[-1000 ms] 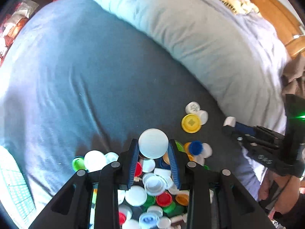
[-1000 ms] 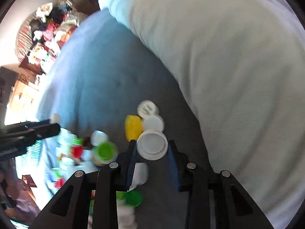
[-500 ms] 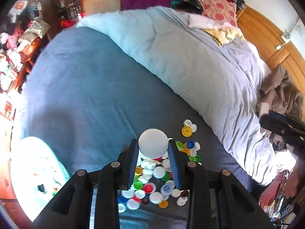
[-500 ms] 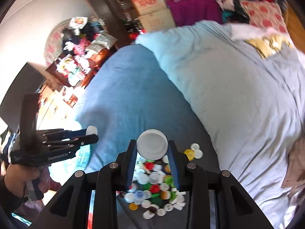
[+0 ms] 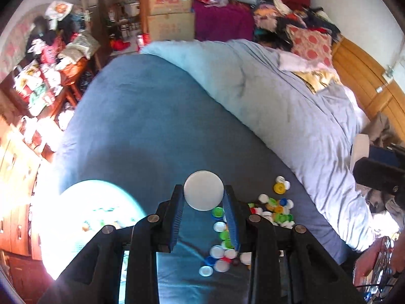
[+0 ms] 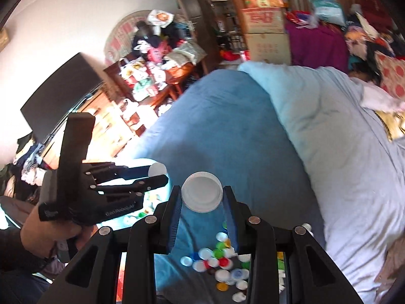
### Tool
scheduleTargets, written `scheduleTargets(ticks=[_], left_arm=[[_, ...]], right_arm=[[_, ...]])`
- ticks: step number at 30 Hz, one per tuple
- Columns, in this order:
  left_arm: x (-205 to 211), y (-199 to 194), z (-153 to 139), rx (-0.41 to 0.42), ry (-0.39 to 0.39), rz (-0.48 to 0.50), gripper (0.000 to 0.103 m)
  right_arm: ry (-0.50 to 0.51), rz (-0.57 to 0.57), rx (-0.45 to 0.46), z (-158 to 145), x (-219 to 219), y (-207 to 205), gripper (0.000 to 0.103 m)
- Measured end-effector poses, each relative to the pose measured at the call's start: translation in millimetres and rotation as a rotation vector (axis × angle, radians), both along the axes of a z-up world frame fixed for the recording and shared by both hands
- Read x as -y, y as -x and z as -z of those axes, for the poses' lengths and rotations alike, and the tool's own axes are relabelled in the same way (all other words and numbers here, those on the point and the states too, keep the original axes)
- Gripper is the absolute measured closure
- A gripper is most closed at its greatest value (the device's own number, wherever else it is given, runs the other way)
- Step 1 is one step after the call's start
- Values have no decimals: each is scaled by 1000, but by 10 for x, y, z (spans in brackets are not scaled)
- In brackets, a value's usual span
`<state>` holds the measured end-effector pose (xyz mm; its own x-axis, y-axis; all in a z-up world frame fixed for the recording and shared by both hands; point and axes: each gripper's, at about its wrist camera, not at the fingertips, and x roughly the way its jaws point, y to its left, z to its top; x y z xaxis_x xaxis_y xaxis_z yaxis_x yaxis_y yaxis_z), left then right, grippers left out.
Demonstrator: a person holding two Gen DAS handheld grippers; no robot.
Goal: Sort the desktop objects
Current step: 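Carry both white caps over the teal basket and open both tools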
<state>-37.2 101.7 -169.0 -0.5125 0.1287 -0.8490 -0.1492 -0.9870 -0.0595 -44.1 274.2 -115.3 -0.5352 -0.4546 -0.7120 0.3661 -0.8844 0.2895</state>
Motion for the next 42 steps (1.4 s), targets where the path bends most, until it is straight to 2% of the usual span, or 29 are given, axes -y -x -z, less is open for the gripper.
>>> scheduleTargets(ticks=[9, 20, 26, 32, 42], left_arm=[[1043, -133, -55, -19, 4, -133, 71], [1897, -307, 139, 36, -9, -229, 71], [2232, -378, 365, 94, -12, -256, 71], [2467, -383, 490, 121, -18, -269, 71], [2621, -354, 630, 142, -34, -278, 71]], right_arm=[[15, -130, -4, -168, 882, 153, 68], [2, -283, 43, -171, 1788, 283, 68], [24, -333, 111, -101, 2173, 380, 68], [4, -373, 131, -26, 2450, 364, 68], [-14, -381, 147, 76, 2618, 400, 68]])
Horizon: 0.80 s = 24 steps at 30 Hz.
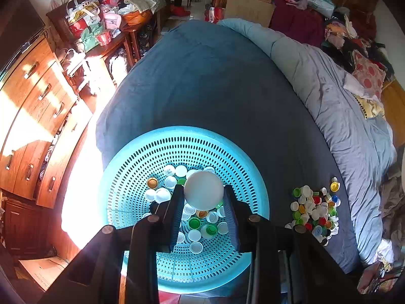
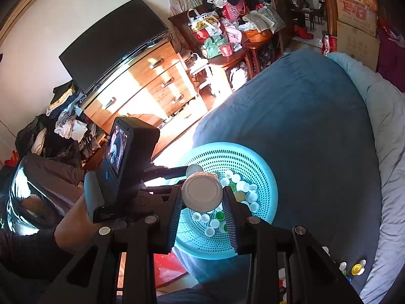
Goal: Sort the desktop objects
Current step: 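Carry both white caps over the teal basket and open both tools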
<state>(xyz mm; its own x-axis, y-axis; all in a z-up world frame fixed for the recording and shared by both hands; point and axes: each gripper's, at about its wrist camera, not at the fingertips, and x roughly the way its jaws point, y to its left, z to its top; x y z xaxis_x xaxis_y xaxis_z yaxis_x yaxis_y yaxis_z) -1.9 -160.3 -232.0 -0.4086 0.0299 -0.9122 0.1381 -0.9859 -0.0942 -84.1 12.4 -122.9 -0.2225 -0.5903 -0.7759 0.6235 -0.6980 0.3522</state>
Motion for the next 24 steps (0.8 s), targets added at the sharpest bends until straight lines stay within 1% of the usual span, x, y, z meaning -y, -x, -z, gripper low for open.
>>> scheduleTargets(ticks=[8, 10, 12, 13, 14, 15, 16, 24], left_arm=[[99, 77, 65, 7, -9, -9, 71], [118, 65, 20, 8, -6, -18, 71], [139, 71, 58, 18, 7, -31, 55], [147, 63, 65, 17, 20, -40, 39], [155, 43, 57, 10, 30, -48, 38], [165, 28, 51, 8, 31, -53, 38], [172, 20, 53, 9, 28, -55, 38], [167, -39, 48, 11, 28, -70, 38]], right_arm=[[-4, 7, 9, 54, 49, 59, 67], [-7, 5, 9, 52, 71, 72, 67], [-6, 2, 12, 58, 100, 80, 66], [-5, 0, 13, 63, 111, 83, 66], [-4, 1, 14, 72, 121, 87, 59], [-3, 1, 12, 77, 134, 78, 50], [-1, 0, 10, 77, 142, 74, 48], [6, -6, 5, 66, 128, 73, 48]])
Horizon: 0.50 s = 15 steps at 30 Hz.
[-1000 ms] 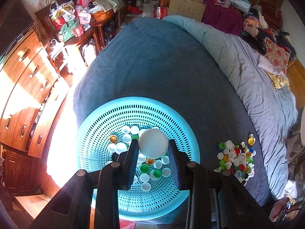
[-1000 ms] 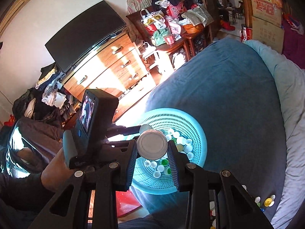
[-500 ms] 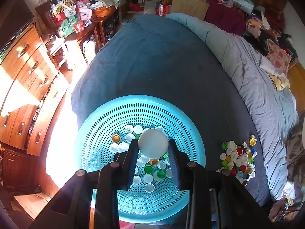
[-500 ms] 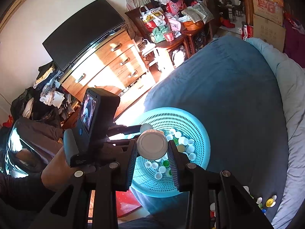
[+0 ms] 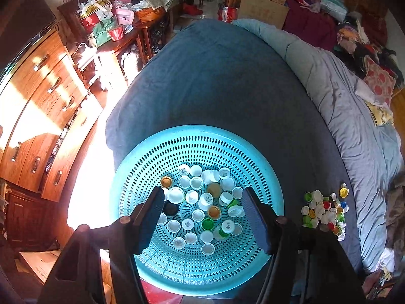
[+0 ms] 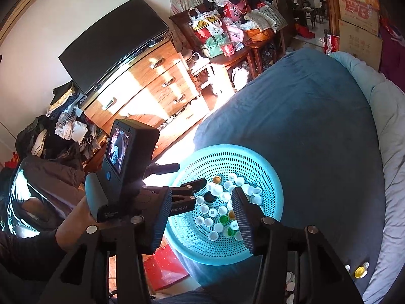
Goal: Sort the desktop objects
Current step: 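Carry both white caps over the teal basket and open both tools, then grasp a white cap with the left tool while the right tool grasps a yellow cap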
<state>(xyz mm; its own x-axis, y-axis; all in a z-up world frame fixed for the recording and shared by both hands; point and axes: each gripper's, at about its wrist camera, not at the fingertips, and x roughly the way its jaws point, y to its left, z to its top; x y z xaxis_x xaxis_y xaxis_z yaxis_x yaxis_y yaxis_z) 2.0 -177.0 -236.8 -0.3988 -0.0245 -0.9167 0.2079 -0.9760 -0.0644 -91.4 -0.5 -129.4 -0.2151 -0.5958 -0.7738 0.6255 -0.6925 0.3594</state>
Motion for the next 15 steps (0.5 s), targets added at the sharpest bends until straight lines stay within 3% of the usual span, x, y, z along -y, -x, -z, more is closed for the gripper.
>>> scheduleTargets(ticks=[9, 15], left_arm=[[-201, -32, -35, 2, 12, 12, 38], [-711, 19, 101, 55, 12, 115, 38]], right_arm=[[25, 30, -7, -11, -213, -36, 46], [44, 144, 33, 261, -841, -76, 41]])
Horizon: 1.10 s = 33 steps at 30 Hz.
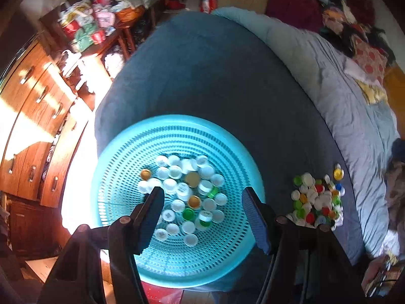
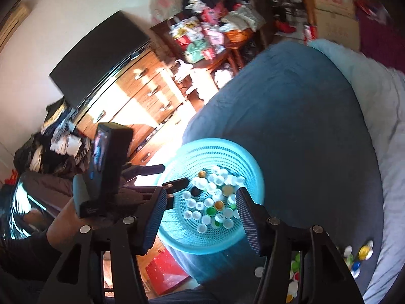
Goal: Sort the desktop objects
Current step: 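Grasp a white cap with the left tool while the right tool grasps a yellow cap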
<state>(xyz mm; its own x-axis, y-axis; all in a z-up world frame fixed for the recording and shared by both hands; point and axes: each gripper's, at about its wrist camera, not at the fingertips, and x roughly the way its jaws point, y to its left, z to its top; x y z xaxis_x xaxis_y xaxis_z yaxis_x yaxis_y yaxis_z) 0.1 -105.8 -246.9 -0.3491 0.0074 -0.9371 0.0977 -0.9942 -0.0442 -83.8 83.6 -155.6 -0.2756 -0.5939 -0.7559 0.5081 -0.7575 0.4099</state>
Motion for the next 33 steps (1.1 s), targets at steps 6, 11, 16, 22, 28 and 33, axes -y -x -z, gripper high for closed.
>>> scheduleTargets(ticks=[6, 11, 16, 22, 28, 33], left_arm=[[-900, 202, 250, 67, -27, 132, 38], [-1778, 512, 848, 147, -72, 213, 37], [-2506, 890, 1678, 182, -62, 262, 37], [-3127, 1147, 2323, 153, -91, 461, 37], [-3232, 1224, 2640, 183, -62, 463, 37], [-3207, 1251, 2670, 166, -84, 431, 63]], right_arm=[[25, 286, 130, 614, -1349, -93, 39], [16, 501, 258, 1213, -2569, -388, 39], [3, 619, 360, 1792, -3426, -696, 39], [20, 672, 472, 2461, -3975, -919, 39], [40, 666, 499, 2773, -4133, -962, 39], [18, 641, 448, 2793, -4155, -794, 43]])
